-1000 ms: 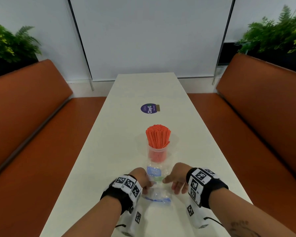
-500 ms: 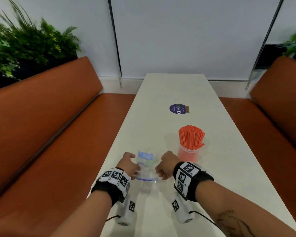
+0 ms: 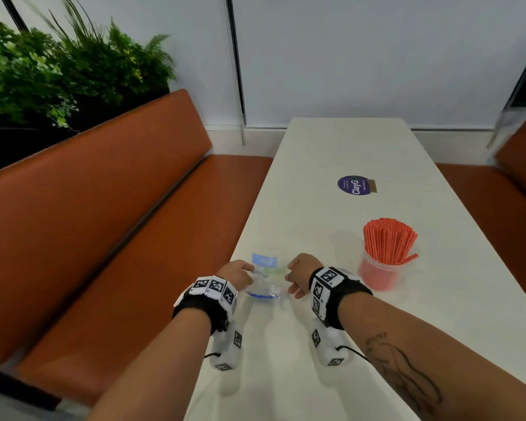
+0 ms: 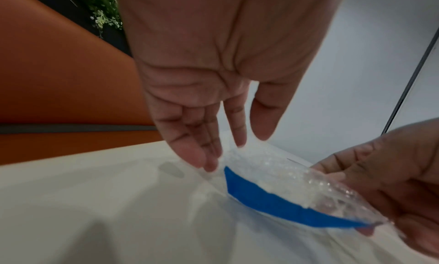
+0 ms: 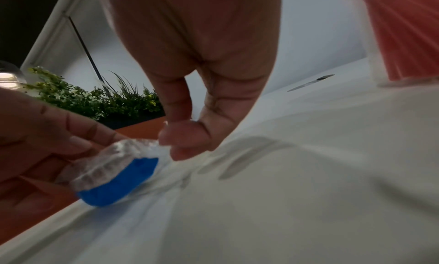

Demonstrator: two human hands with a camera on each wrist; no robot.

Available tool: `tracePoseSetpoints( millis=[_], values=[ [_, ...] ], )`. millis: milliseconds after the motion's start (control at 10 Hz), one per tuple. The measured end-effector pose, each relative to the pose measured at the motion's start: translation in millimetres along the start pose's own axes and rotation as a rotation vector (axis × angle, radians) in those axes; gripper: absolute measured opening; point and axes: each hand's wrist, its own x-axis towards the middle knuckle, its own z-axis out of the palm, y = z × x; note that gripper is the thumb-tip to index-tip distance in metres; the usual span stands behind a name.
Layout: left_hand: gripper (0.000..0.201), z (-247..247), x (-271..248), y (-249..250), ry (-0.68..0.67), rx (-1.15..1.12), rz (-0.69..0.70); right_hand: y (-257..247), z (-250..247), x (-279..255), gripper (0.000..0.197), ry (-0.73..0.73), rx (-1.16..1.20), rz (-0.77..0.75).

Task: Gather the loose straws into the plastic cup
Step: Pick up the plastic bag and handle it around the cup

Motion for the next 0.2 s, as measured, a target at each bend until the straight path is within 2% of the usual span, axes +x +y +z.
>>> tracePoseSetpoints(
  millis=[100,200],
  values=[
    [0.042,-7,0,-2,0.131,0.099,0.039,3,-11,-14,0.010,-0.024,-0.016,-0.016],
    [0.038,-12,-11,8,0.265,0.087,0.133,20,-29,-33,0.016,-0.045,0.050,-0.117]
  ],
)
